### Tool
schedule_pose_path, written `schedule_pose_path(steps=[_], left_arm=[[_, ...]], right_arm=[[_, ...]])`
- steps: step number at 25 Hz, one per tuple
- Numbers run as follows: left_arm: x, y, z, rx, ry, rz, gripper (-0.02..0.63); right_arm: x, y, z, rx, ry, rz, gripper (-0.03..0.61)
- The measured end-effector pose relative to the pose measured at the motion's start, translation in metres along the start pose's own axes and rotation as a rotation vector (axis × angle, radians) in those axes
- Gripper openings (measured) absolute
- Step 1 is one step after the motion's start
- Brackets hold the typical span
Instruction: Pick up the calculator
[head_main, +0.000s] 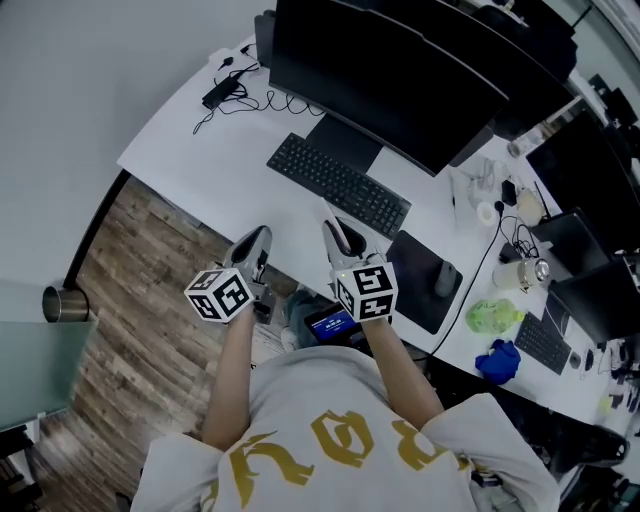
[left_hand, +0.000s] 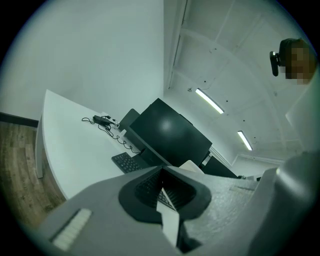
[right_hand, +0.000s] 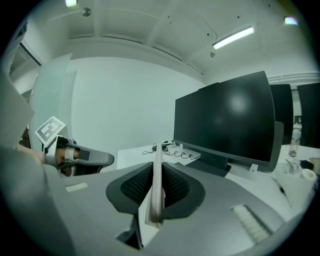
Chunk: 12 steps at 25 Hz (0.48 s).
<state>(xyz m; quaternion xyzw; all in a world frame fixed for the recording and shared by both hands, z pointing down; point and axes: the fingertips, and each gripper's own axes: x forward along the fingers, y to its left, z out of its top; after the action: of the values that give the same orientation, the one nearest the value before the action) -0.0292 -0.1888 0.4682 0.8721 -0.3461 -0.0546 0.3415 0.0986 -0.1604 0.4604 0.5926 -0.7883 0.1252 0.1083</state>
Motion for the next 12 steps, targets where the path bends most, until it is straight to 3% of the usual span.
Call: schedule_pose_path(steps=[12], left_arm=[[-0.012,-0.015,0.014,0.046,-0.02,-0.013,0.002]], right_arm=[[-0.012,0.008,0.011,-0.001,-0.033,-0.012,0.077]])
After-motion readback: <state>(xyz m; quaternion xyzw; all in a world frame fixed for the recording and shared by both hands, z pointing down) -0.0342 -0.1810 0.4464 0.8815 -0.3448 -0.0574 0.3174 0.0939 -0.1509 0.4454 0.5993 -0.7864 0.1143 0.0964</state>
